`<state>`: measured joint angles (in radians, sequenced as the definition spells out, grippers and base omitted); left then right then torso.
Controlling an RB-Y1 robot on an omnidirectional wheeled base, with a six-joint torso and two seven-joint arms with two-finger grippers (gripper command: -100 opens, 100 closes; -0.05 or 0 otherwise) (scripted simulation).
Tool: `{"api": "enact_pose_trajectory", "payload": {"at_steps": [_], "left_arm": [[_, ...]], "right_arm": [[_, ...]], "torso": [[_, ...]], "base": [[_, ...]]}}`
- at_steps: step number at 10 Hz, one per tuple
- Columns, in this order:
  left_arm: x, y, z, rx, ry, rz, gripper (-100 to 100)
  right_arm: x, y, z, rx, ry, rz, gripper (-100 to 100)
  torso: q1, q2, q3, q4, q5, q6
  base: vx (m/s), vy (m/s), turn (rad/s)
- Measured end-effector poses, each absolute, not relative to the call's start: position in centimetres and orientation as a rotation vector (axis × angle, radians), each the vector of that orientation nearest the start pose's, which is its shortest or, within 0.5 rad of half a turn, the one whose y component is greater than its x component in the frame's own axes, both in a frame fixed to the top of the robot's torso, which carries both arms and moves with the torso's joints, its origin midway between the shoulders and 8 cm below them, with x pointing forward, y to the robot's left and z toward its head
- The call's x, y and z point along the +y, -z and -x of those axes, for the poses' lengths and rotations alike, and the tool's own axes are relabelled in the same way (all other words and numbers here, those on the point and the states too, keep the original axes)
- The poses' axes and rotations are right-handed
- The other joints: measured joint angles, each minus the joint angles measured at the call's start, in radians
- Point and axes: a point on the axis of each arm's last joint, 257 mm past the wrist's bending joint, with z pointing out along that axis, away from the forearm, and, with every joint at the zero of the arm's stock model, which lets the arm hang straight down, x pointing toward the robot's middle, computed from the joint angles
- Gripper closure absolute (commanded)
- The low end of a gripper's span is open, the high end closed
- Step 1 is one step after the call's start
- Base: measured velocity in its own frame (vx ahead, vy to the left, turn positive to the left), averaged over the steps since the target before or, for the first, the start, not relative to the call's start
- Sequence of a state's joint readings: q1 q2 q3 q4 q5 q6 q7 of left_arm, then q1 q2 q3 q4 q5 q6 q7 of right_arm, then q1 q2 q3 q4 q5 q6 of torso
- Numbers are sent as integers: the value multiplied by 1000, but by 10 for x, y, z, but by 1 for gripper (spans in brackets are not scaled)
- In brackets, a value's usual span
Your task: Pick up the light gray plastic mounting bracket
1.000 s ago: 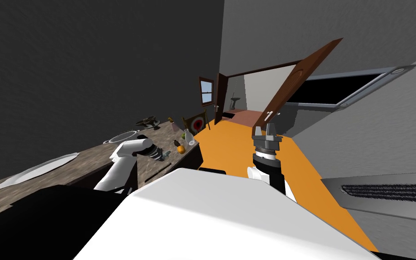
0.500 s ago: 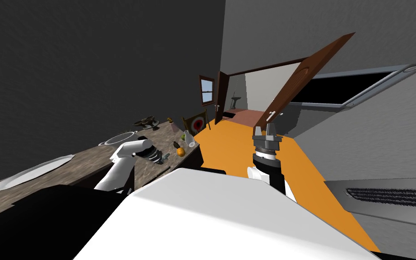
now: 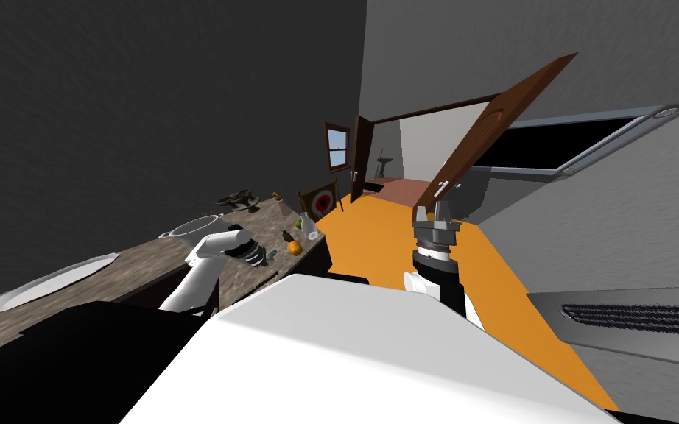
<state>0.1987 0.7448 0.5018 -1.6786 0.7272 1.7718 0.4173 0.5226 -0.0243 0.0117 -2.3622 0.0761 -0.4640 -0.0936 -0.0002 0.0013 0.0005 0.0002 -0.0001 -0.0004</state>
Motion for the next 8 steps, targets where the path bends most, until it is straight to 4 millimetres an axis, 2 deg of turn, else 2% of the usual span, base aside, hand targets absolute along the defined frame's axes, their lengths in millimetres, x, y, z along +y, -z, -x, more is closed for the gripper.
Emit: {"api": "enact_pose_trajectory", "payload": {"at_steps": [3,4,5,7,8], "left_arm": [[541,331,-213,1179,-3,2851,100],[541,331,-213,1180,-4,2851,0],[541,331,-213,1180,-4,2851,100],[541,320,-213,1187,-2,2845,100],[541,319,-213,1187,-3,2845,0]], "right_arm": [[-264,-46,-334,636,-1351,-611,0],[-264,-46,-334,636,-1350,-611,0],[-264,-46,-334,636,-1350,-611,0],[-264,-46,-334,636,-1350,-611,0],[-264,-46,-334,636,-1351,-611,0]], "torso": [[0,0,0,0,0,1],[0,0,0,0,0,1],[0,0,0,0,0,1],[0,-1,0,0,-1,0],[0,-1,0,0,0,0]], "base": [[0,0,0],[0,0,0],[5,-1,19],[8,1,12],[0,0,0]]}}
